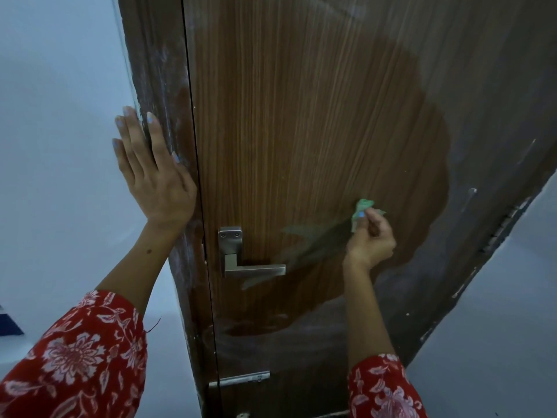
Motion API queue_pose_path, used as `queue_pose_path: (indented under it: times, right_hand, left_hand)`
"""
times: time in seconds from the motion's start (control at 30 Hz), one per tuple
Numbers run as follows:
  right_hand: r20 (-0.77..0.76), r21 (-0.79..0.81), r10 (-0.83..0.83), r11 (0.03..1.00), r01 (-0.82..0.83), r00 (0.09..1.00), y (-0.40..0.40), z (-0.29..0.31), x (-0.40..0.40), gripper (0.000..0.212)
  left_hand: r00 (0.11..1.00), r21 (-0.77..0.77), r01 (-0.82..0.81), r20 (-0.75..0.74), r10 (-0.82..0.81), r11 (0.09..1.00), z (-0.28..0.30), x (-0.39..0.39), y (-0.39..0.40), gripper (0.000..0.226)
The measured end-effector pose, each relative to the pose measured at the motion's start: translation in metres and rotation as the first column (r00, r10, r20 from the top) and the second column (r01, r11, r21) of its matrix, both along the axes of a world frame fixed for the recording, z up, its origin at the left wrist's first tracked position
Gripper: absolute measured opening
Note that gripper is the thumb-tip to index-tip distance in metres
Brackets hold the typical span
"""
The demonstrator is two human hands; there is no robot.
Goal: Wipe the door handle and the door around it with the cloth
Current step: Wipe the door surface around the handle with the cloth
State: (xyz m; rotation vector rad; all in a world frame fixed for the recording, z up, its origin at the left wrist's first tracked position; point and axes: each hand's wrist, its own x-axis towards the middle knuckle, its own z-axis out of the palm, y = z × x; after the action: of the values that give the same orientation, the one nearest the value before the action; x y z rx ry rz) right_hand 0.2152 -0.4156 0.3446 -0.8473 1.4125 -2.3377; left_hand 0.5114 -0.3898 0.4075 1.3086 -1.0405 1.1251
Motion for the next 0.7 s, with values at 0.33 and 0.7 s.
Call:
queue_pose_path:
  times: [0.33,0.7]
  right_hand:
    - [-0.109,0.025,0.066,0.998,-0.063,0.992,0.006,-0.016,0.008,0.020]
    - [-0.098,0.089,-0.005,0.996,0.014,0.995,0.015,-0.021,0.022,0.021]
  left_hand:
    - [1.000,-0.020,-0.008,0.005,0.008,1.000,-0.002,0.001,-0.003,0.048]
    - [1.000,-0.014,0.012,0.003,-0.012,1.000,-0.002,0.001,-0.002,0.047]
